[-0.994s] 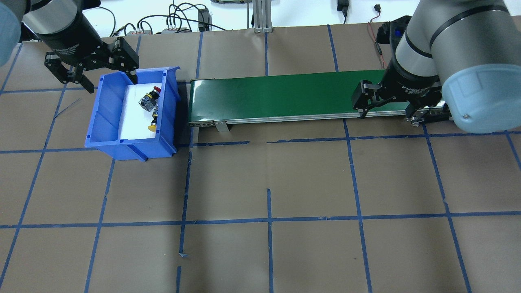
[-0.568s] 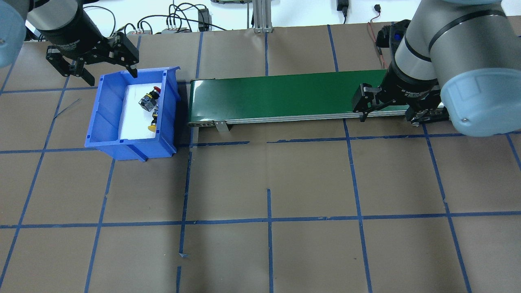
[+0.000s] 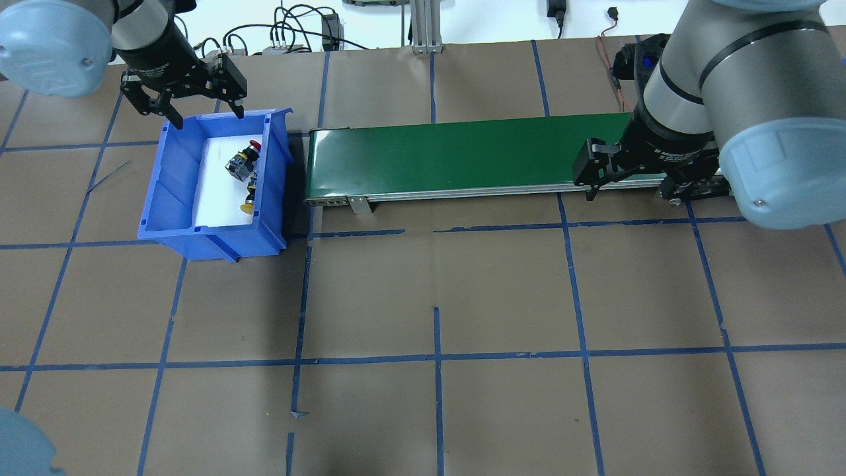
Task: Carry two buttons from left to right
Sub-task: 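Move the left gripper over the blue bin toward the red-capped button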
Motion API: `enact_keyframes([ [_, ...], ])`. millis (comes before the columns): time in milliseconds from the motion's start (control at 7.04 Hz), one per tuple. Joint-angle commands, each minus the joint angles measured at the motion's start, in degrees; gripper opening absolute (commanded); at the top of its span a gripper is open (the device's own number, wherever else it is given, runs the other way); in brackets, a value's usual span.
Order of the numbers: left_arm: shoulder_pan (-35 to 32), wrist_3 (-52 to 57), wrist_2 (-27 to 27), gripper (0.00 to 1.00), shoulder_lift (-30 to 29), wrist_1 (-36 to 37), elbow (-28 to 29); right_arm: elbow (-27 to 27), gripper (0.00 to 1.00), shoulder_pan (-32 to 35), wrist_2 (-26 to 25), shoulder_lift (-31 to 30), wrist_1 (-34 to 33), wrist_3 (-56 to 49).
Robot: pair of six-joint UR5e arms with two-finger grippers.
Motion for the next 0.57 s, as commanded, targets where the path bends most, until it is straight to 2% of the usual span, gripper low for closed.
enact_keyframes([
  [0, 3.37, 4.56, -1.15, 1.0, -3.42, 0.48, 2.57, 0.05, 1.0, 0.04, -0.09, -0.01, 0.02, -0.07],
  [142, 5.4, 8.34, -5.25, 1.0, -2.47, 0.31, 1.62, 0.05, 1.0, 0.04, -0.09, -0.01, 0.03, -0.07],
  [426, 6.04, 10.21, -5.12, 1.0, -4.56, 0.74, 1.69, 0.05, 1.0, -0.05, -0.09, -0.01, -0.06, -0.07],
])
